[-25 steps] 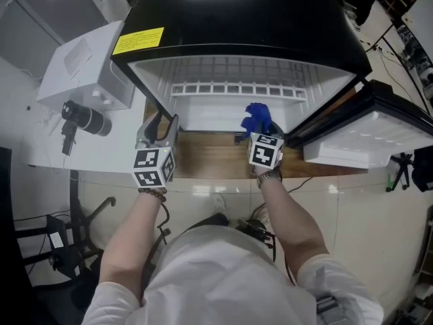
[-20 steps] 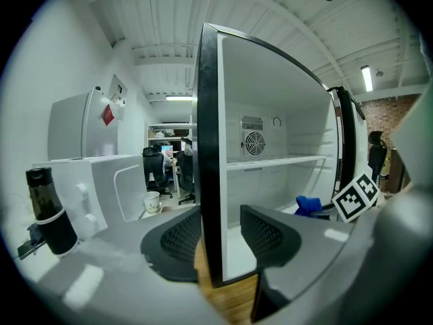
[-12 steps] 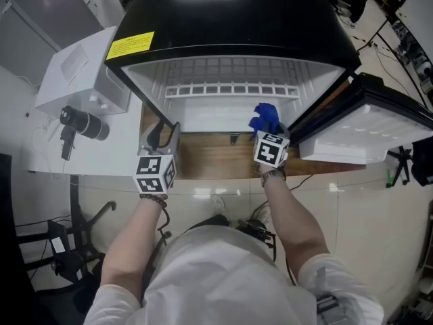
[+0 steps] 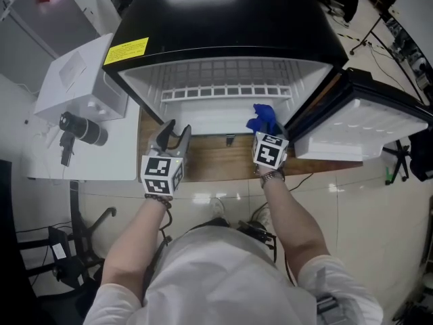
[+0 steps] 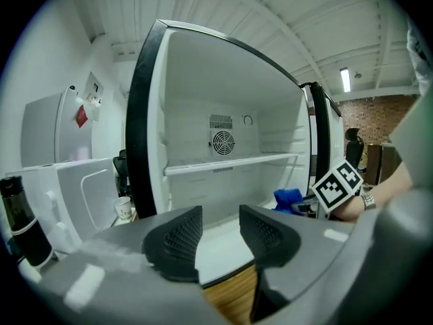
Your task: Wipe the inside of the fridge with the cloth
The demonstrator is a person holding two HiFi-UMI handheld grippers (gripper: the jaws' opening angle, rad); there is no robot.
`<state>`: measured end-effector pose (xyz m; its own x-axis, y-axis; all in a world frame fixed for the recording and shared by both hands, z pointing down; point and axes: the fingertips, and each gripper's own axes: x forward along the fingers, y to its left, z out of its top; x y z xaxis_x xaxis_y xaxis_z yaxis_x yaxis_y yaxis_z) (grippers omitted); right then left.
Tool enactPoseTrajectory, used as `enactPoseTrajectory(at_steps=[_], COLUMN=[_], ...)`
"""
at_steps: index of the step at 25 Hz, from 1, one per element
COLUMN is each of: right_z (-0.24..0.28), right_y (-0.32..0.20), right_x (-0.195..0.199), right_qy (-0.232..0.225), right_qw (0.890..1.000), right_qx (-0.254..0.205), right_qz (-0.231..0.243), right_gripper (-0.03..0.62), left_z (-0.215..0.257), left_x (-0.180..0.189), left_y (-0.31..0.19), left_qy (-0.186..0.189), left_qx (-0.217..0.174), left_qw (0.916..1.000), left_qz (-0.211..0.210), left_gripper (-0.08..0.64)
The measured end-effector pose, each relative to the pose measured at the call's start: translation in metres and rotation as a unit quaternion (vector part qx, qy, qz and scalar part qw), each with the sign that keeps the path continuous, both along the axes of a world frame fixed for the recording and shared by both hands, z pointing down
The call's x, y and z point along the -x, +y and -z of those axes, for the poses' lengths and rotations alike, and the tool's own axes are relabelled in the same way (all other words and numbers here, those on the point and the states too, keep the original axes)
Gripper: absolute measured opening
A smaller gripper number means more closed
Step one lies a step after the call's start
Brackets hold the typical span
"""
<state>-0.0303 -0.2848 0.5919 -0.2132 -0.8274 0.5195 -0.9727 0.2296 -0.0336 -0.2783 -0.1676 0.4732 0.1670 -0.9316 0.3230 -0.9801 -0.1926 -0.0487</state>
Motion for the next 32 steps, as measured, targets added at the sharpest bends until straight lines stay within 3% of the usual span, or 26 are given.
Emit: enactPoseTrajectory(at_steps=[5, 9, 13, 19, 29, 32], right_z=[0.033, 0.061, 0.085, 0.114, 0.136, 0.141], right_y=[0.013, 0.037, 0.062, 0.095, 0.139, 0.144], right_x=[0.013, 0.027, 0.041, 0.047, 0.038, 0.033], right_qy=[-0.028, -0.043, -0.05, -0.063, -0.068, -0.071], right_qw=[0.997, 0.987, 0.97, 0.937, 0.877, 0.865], right_qx=[-0.034, -0.053, -0.062, -0.067, -0.028, -0.015], right_qz=[0.067, 0.145, 0.231, 0.338, 0.475, 0.496], right_gripper=[0.052, 0.052, 0.052, 0.053, 0.052, 0.053], left_z=[0.005, 0.012, 0.009, 0.009, 0.016, 0.02], left_x=[-0.027, -0.064, -0.104, -0.148, -0.2, -0.21], left_y=[-0.011, -0.02, -0.02, -0.017, 0.01, 0.019], left_qy=[-0.003, -0.009, -0.018, -0.007, 0.027, 0.033], left_qx=[0.001, -0.002, 0.007, 0.025, 0.047, 0.049], left_qw=[0.9985, 0.9906, 0.9725, 0.9447, 0.8906, 0.8785], left_qz=[-0.055, -0.137, -0.232, -0.327, -0.451, -0.474], left_gripper=[0.166, 0.173, 0.196, 0.258, 0.275, 0.227])
